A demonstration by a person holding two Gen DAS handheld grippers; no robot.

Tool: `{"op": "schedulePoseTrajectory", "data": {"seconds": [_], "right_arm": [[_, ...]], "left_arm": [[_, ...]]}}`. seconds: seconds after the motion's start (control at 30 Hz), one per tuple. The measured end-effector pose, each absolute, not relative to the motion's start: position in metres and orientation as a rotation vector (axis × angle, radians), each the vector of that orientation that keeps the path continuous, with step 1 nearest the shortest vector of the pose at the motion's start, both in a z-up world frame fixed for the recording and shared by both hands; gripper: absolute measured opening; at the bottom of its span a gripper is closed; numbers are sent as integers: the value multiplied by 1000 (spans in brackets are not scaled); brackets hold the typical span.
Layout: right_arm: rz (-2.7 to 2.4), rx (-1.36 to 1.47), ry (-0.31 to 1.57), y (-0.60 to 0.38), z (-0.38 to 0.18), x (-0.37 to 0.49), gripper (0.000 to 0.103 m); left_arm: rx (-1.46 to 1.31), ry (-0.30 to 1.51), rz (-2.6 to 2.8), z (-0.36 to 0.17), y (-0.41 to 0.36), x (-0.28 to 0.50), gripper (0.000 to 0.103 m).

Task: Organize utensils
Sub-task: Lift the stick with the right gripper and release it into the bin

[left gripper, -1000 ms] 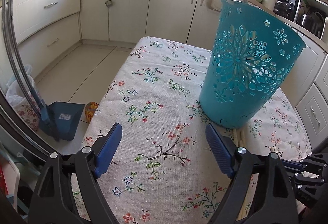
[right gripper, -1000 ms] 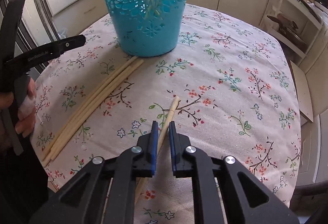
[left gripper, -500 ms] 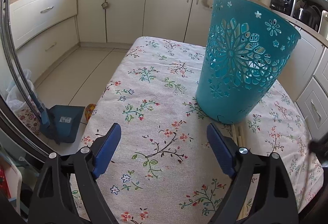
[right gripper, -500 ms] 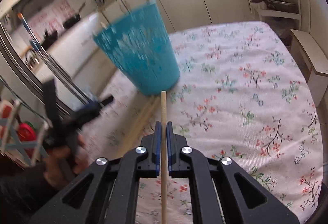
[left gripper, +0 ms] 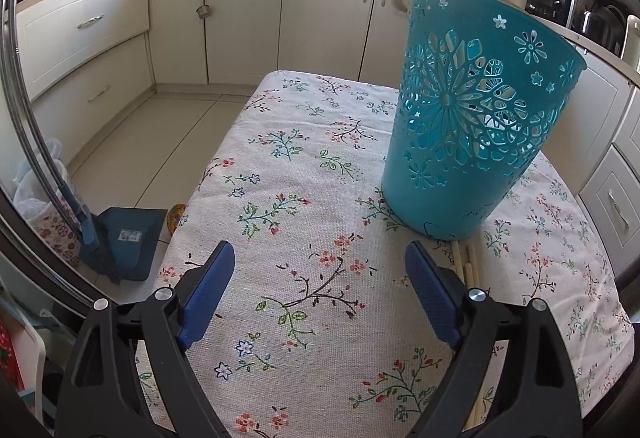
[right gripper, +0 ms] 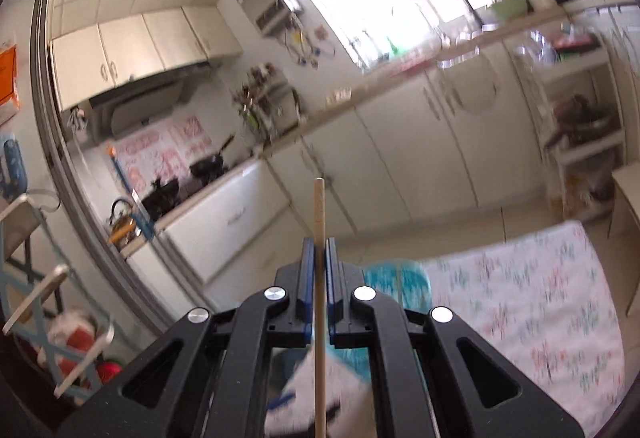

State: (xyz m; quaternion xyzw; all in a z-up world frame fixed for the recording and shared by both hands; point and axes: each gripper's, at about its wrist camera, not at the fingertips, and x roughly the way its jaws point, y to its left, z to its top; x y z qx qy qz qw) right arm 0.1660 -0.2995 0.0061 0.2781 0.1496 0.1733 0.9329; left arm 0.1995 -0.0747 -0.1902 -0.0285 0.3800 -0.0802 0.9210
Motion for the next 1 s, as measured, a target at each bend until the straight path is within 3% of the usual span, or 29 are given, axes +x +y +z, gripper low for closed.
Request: {"op": "schedulePoseTrajectory", "data": {"seconds": [0.2, 0.47, 0.53, 0.6, 0.83, 1.0], "right_arm": [[197, 505, 205, -279, 9, 208, 6], [97, 372, 327, -263, -53, 228, 6], [102, 367, 356, -261, -60, 222, 10], [118, 360, 375, -260, -62, 212, 22], [163, 328, 414, -261, -62, 150, 30], [181, 293, 595, -244, -104, 103, 36]], "left_arm": [[-60, 781, -169, -190, -75, 200, 85], [-53, 784, -178, -190, -76, 200, 86], [-53, 784, -177, -190, -76, 200, 86], [-53, 784, -175, -191, -76, 201, 86], [-53, 780, -163, -191, -76, 199, 86], [-42, 777, -161, -190, -77, 198, 86]]}}
